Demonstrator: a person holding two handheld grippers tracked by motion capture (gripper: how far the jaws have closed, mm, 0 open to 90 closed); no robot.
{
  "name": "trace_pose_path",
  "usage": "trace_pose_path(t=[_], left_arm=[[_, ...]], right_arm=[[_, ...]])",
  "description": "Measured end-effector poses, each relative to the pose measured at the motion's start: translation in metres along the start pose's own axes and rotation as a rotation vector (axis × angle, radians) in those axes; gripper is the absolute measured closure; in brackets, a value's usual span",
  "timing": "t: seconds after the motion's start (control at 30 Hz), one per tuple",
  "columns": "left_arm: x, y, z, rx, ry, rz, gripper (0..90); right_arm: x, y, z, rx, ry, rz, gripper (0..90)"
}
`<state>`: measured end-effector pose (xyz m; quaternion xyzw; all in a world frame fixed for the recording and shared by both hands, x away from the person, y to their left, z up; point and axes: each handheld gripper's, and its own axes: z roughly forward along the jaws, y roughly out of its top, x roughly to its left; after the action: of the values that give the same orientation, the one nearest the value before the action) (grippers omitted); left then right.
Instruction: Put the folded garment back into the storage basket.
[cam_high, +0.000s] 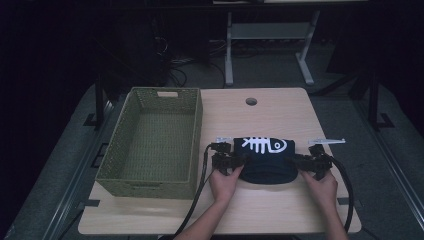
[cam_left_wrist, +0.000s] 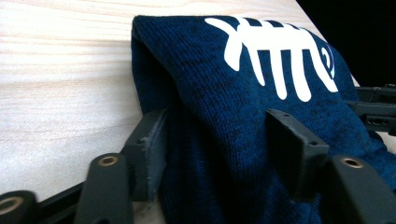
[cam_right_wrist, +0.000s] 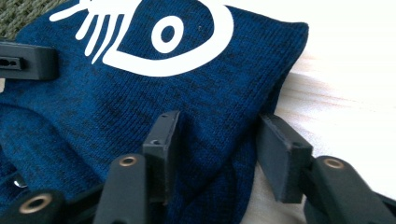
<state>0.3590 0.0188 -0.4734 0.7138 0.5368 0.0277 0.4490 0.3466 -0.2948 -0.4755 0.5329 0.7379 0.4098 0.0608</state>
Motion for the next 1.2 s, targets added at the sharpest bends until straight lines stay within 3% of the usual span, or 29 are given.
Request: trace_pose_path(t=[0.2,0.33,0.7,1.2], left_arm=[[-0.004,-0.001,0.002,0.015,-0.025,0.021,61.8],[-0.006,0.001,0.002,0.017,-0.031,0.028,67.5],[-0.019,0.007,-0.004,0.007,-0.076,0.045,69.3],[-0.045,0.044,-0.039,-0.055,-0.105,0.15,69.3]], right_arm=[[0.006,-0.002,0.001,-0.001,0.004,-0.038,65.6],[0.005,-0.003,-0.003,-0.013,0.028,-0.035,70.7],[0.011,-0.003,-0.021,-0.065,0.02,-0.041,72.6],[0.025,0.019,-0.05,-0.131,0.023,-0.044,72.7]])
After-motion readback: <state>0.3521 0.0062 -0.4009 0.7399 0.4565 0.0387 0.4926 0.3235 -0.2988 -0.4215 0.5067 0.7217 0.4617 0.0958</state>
